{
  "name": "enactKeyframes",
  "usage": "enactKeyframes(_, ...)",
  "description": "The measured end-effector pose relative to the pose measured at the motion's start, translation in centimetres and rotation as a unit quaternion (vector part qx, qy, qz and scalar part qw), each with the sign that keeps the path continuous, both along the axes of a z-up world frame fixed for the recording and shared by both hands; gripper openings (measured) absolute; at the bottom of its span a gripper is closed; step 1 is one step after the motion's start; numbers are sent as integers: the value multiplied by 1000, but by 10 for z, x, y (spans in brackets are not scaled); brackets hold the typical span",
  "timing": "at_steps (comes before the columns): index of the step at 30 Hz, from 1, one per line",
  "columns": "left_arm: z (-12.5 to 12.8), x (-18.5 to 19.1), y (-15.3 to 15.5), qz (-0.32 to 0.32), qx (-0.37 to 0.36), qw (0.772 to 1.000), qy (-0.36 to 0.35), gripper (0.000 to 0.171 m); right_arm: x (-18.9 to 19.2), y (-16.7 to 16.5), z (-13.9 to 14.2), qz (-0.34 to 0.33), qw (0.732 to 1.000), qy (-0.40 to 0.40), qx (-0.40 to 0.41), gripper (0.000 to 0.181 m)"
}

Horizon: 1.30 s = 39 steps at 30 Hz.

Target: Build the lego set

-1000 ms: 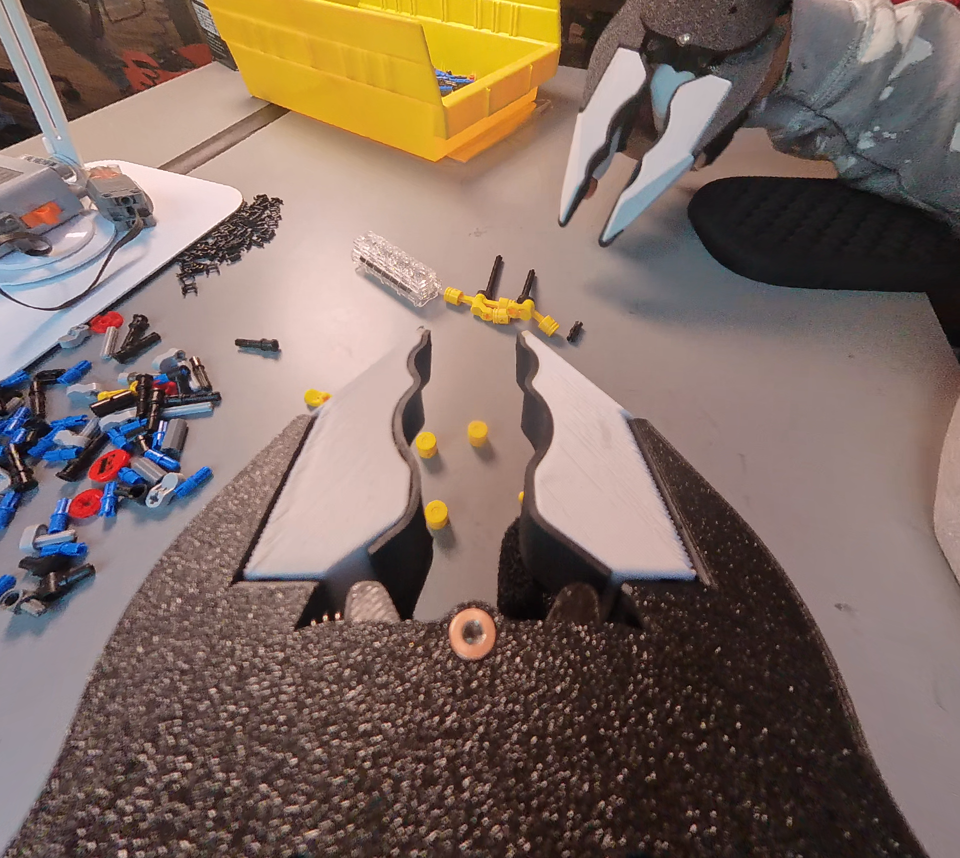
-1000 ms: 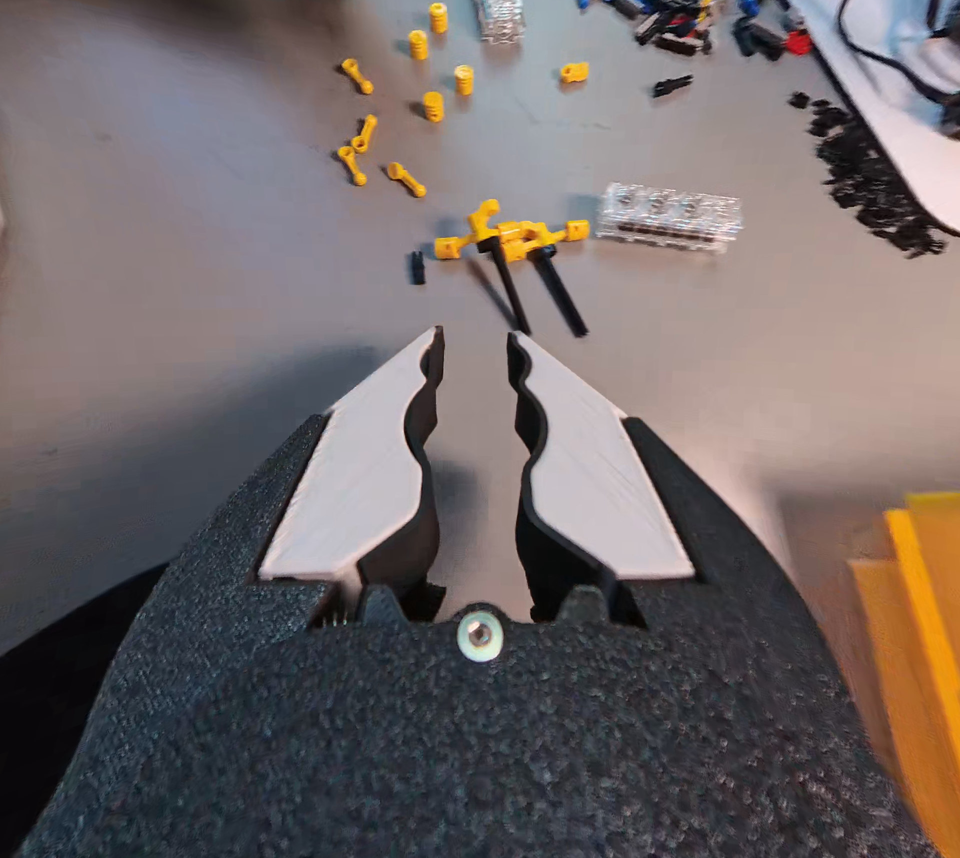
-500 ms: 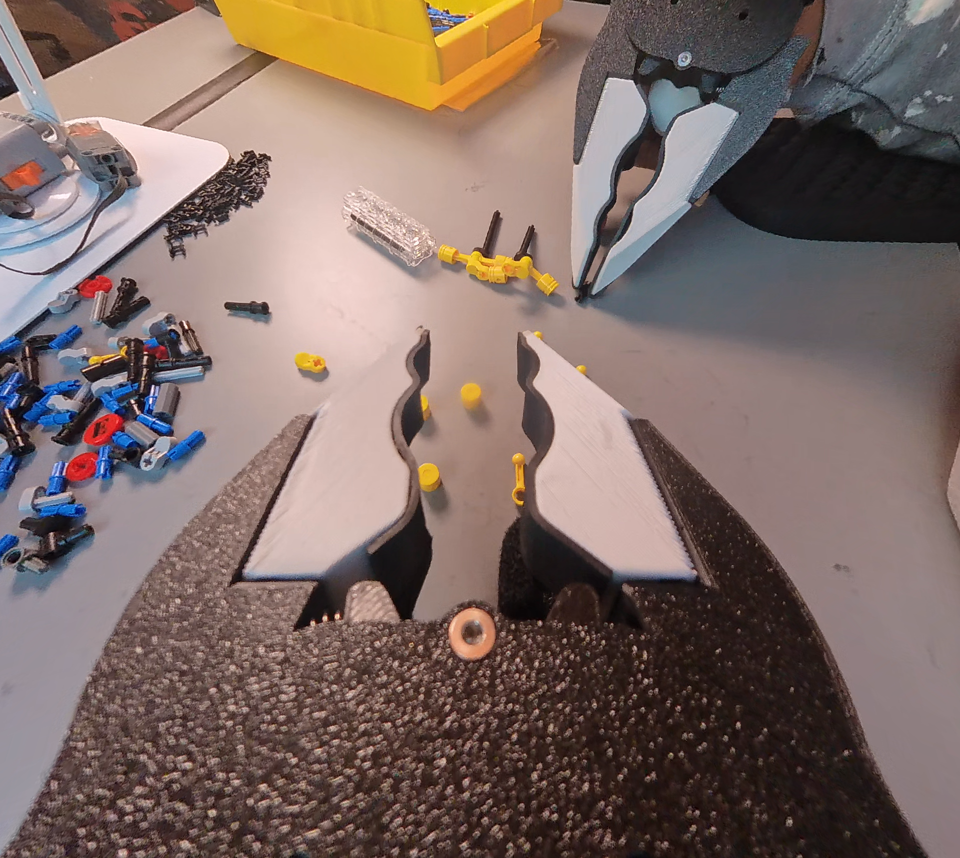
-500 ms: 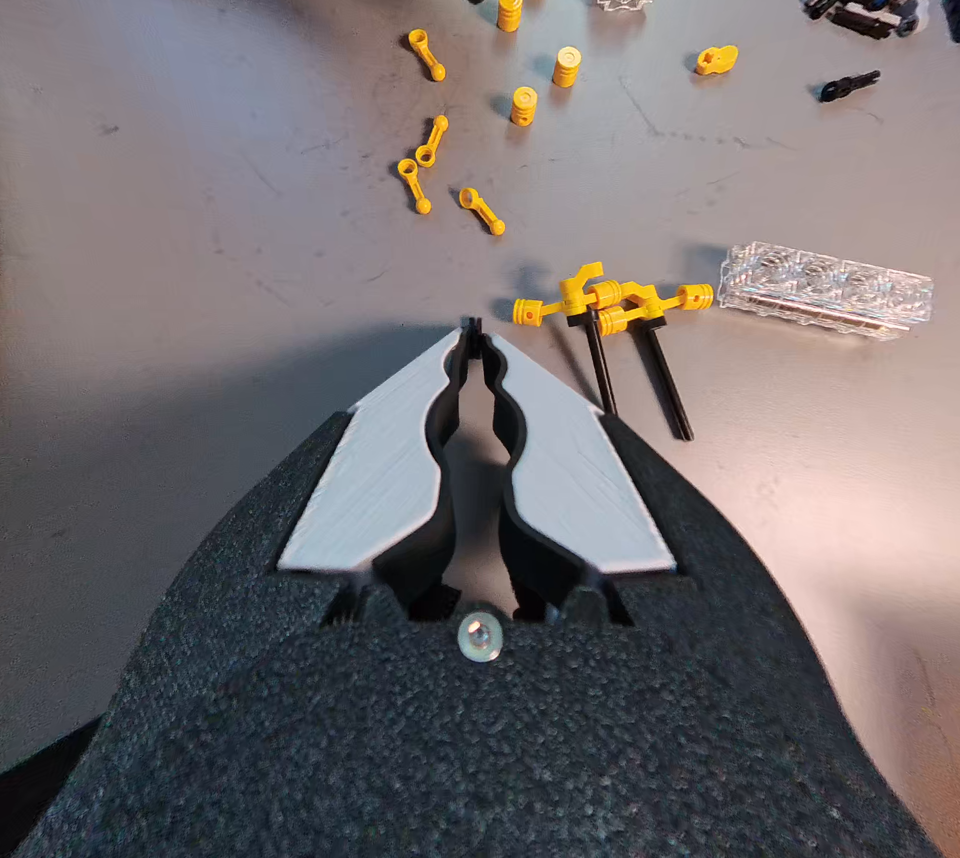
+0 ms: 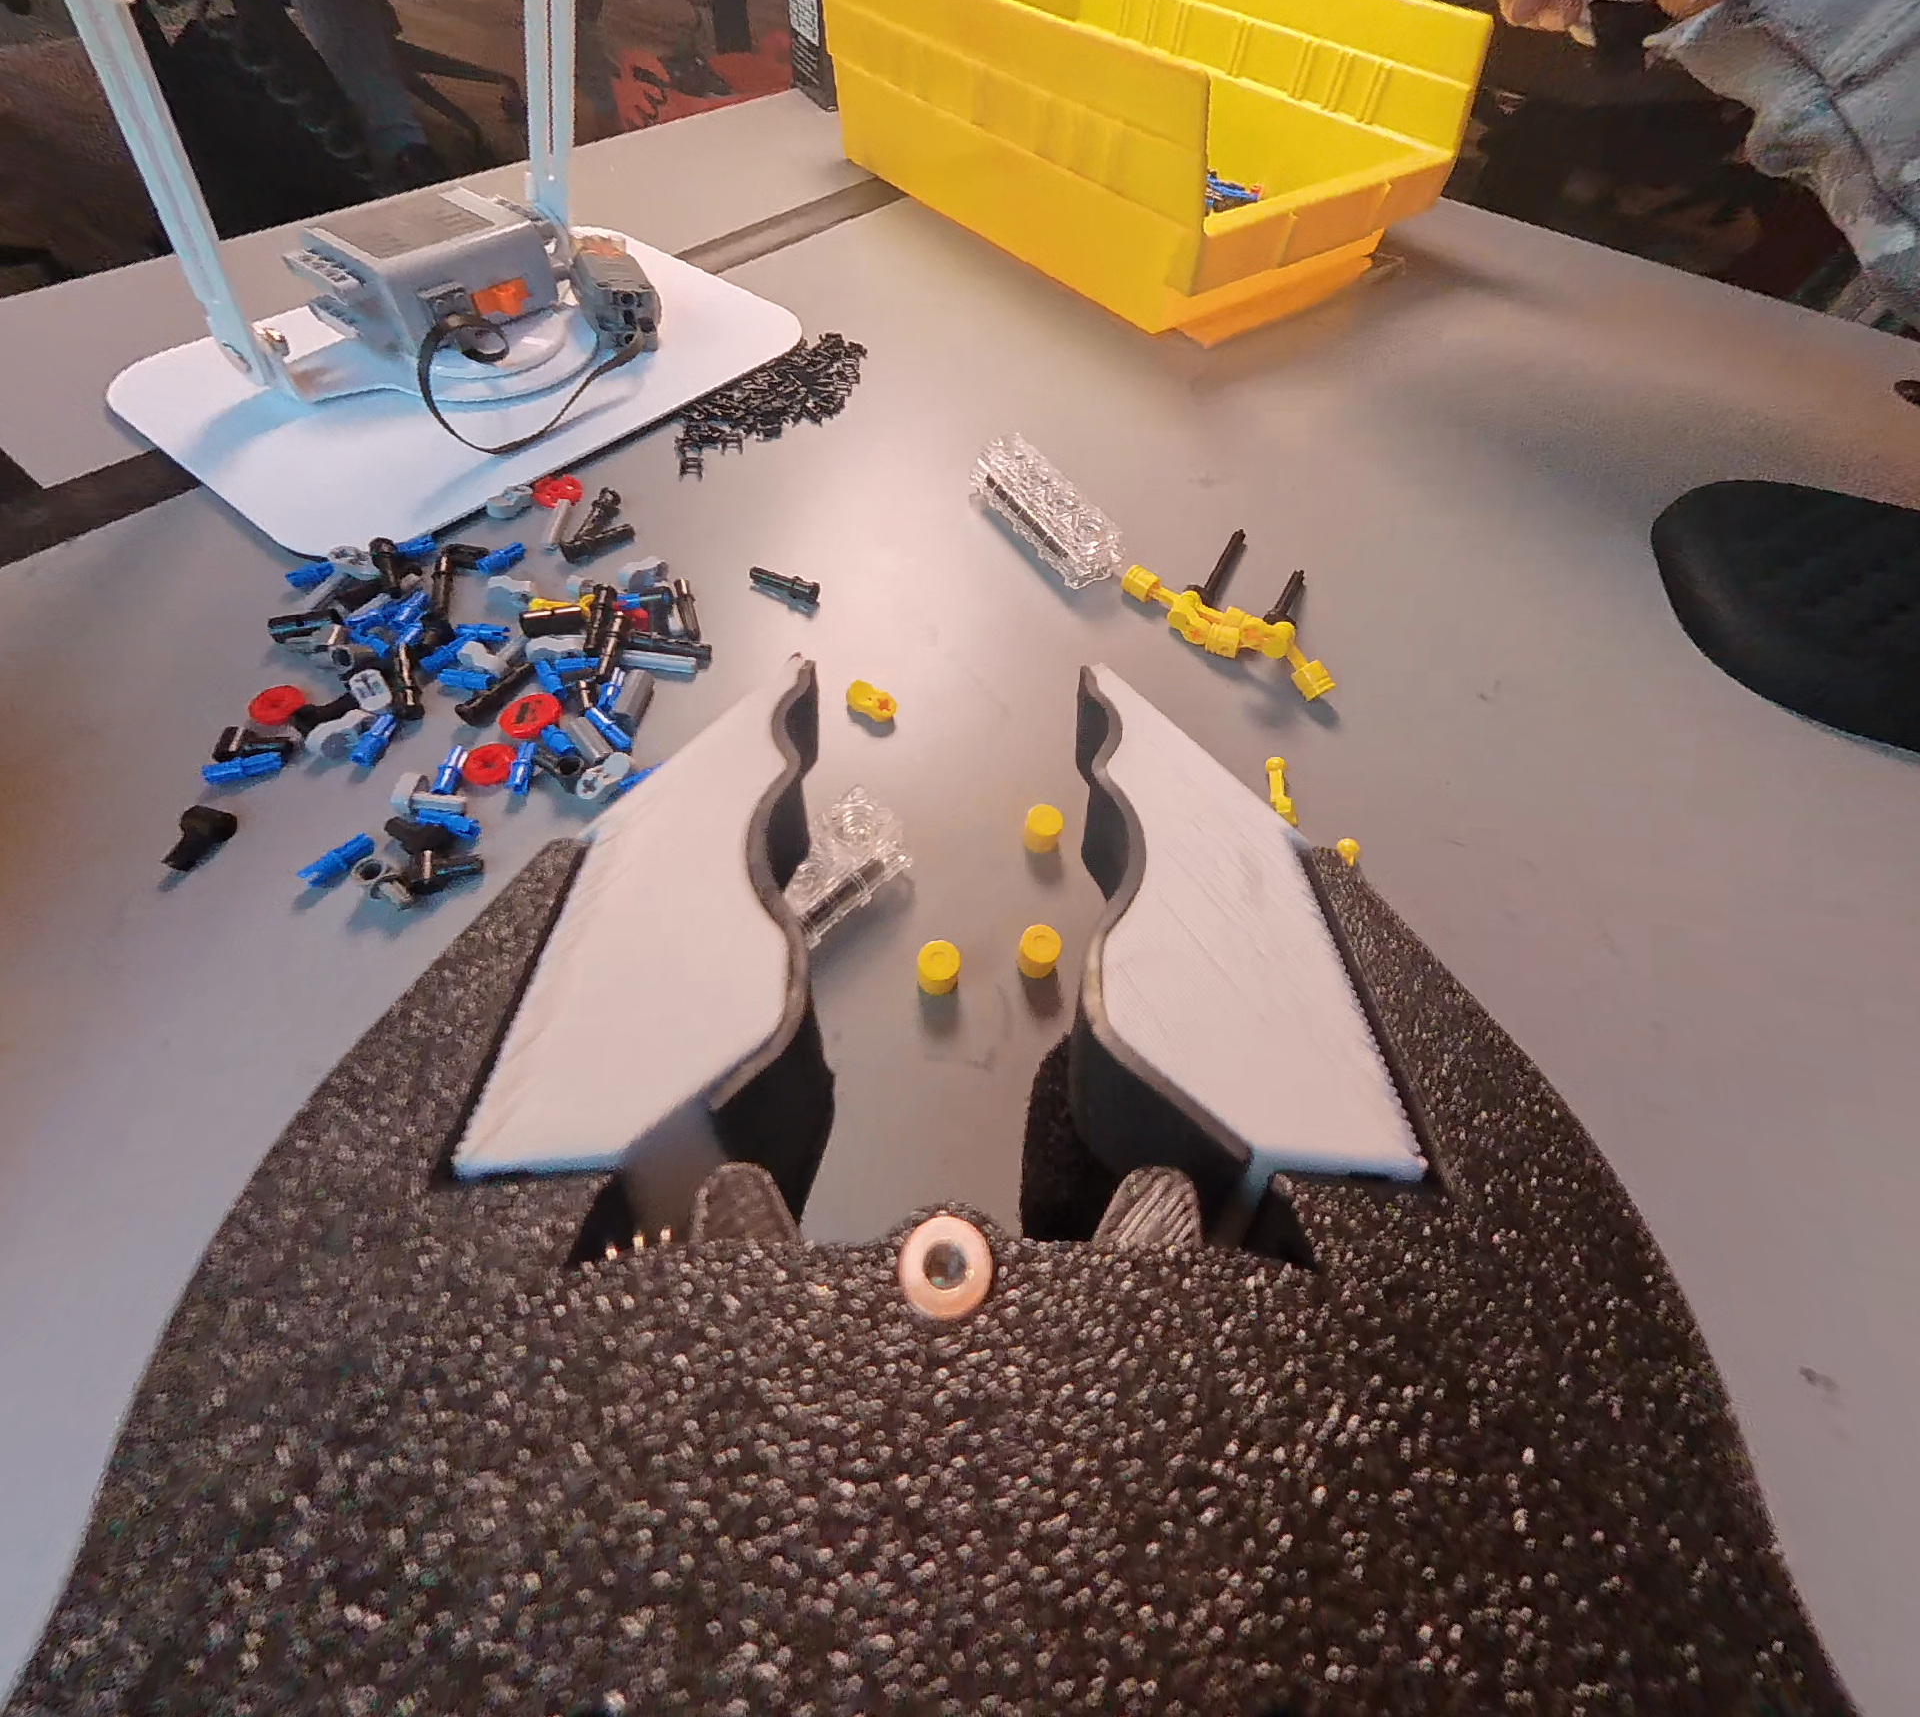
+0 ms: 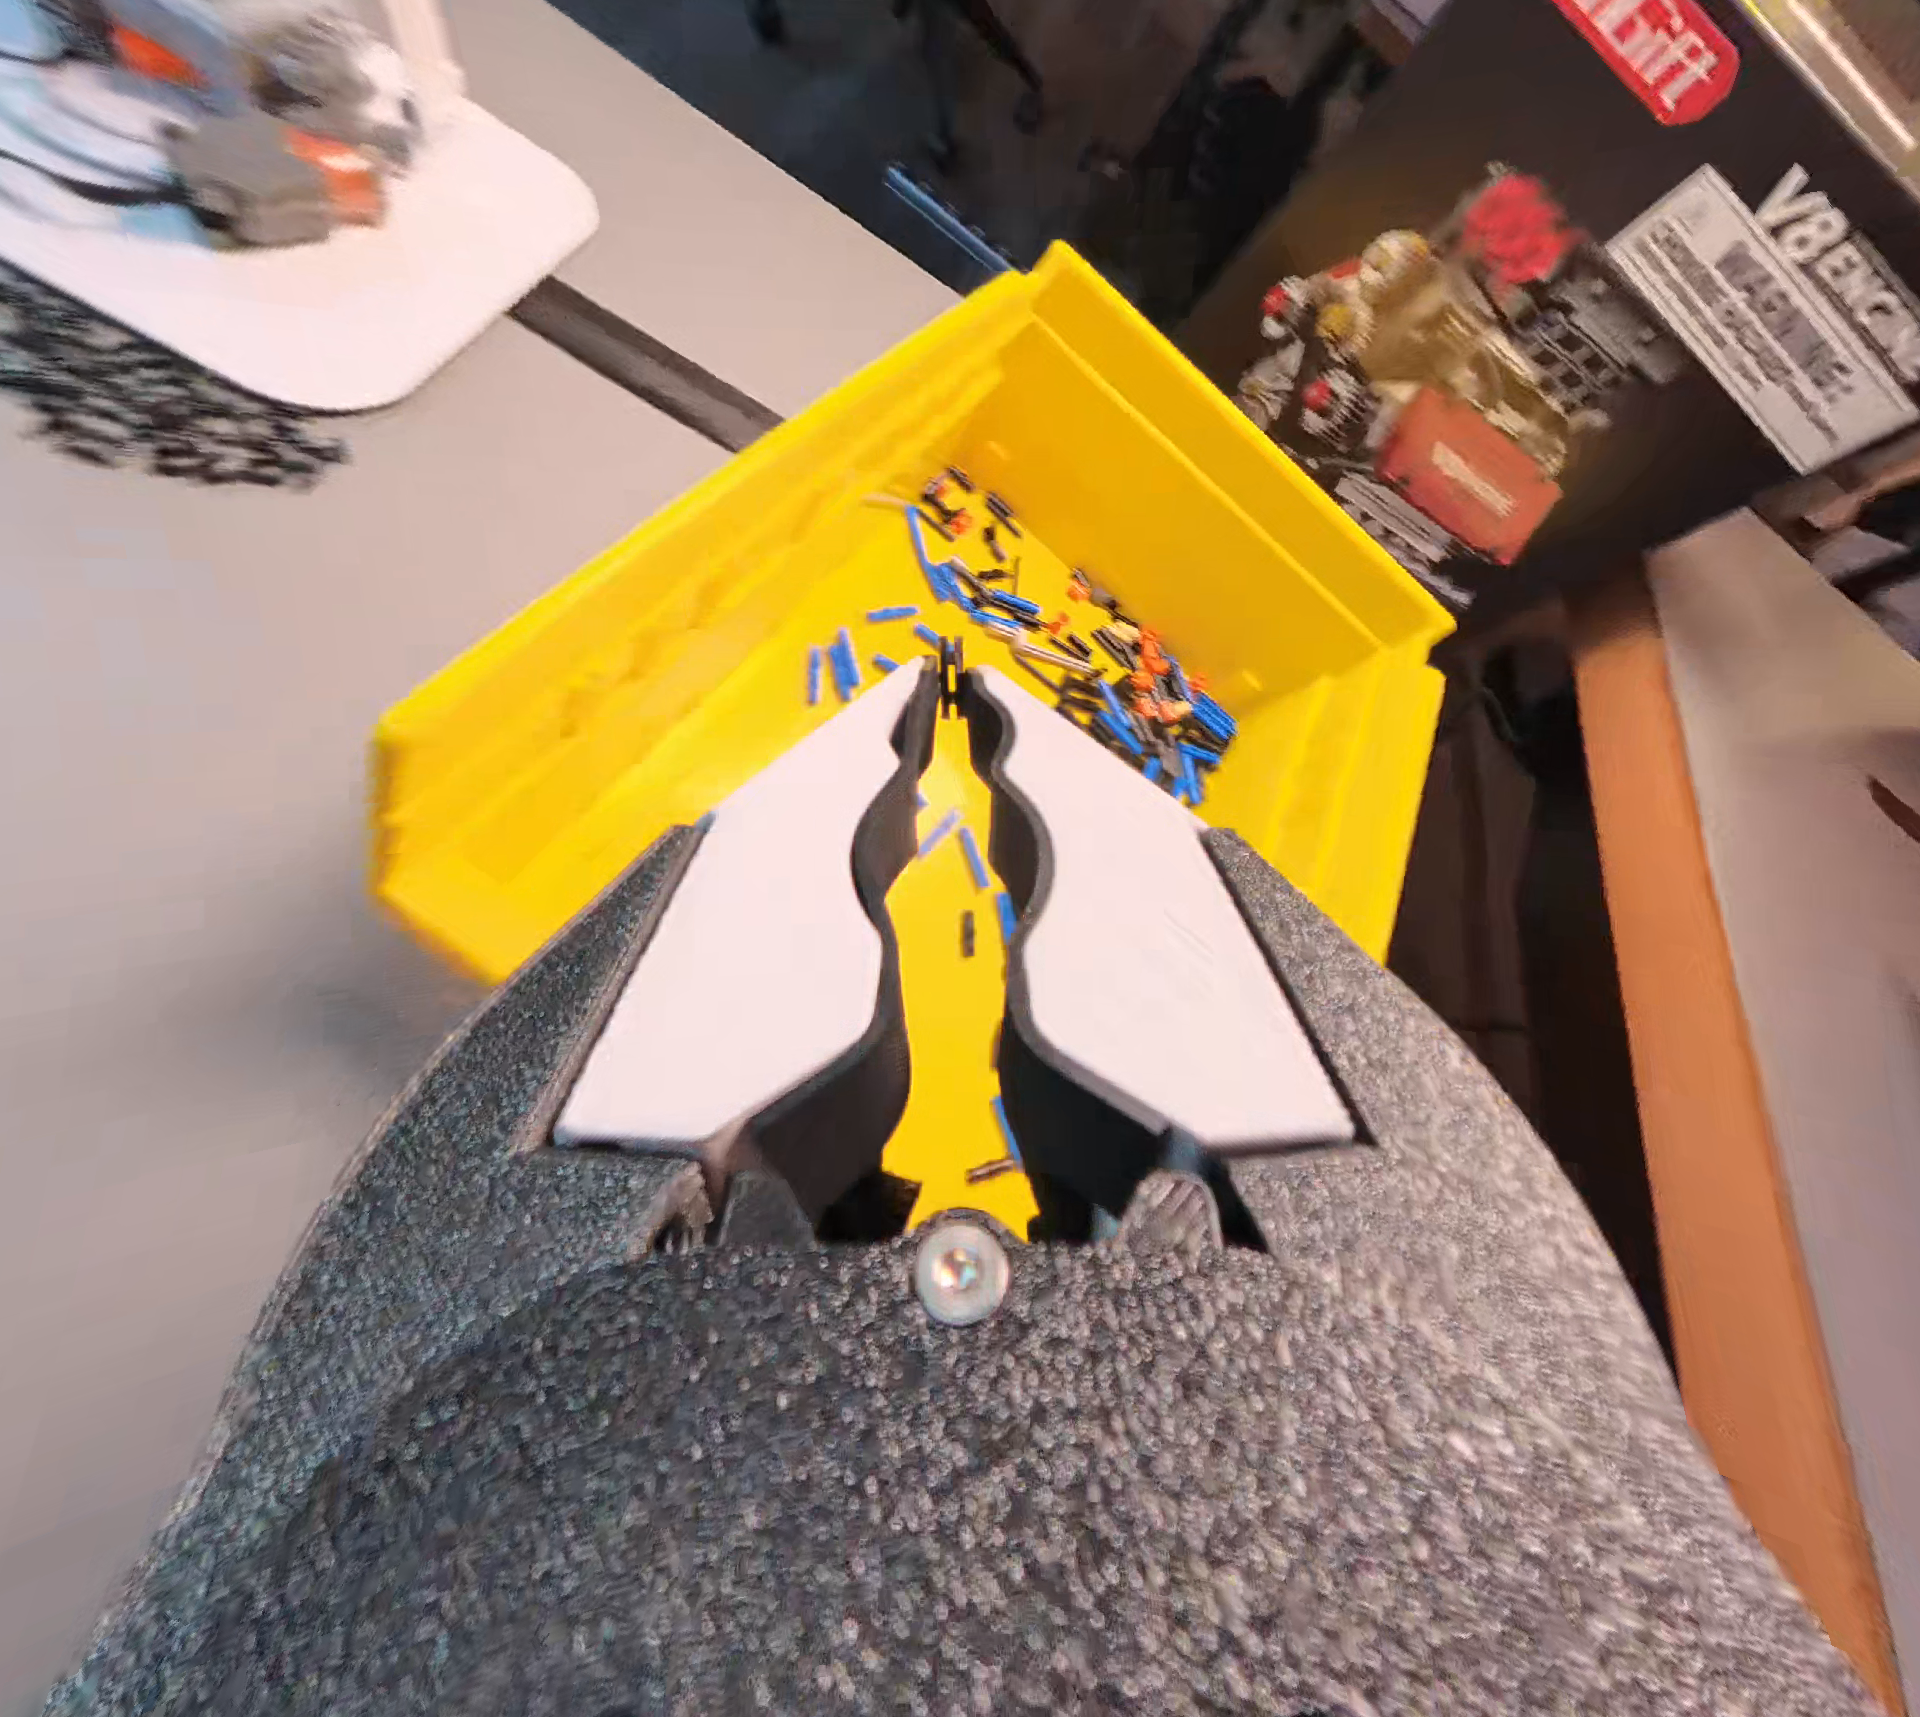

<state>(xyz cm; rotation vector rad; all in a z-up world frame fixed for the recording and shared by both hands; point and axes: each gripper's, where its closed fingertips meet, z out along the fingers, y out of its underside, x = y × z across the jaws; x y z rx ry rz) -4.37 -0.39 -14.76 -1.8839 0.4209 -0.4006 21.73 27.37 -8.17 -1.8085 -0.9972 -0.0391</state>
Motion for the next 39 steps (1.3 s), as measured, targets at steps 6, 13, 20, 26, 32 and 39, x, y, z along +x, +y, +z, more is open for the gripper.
enactKeyframes(6, 3, -5, 0, 8, 9, 1000, 7, 50, 29, 52, -19, -98, 995, -7, 17, 26)
enactKeyframes(13, -1, -9, 2, 14, 4, 1000, 2, 50, 6, 28, 5, -34, 995, 73, 62, 34)
enactKeyframes(20, -5, -15, 6, 27, 1, 1000, -1, 50, -45, -47, 28, 107, 980, 140, 95, 32)
enactKeyframes(26, -12, -35, 13, 65, -7, 997, 28, 50, -92, -128, 20, 211, 940, 263, 51, 30)
enactKeyframes(32, -17, -59, 23, 103, -25, 994, 20, 48, -137, -169, -21, 286, 924, 251, -41, 33)
enactKeyframes(39, -31, -91, 28, 156, -52, 985, 56, 48, -141, -177, -34, 299, 916, 259, -66, 34)
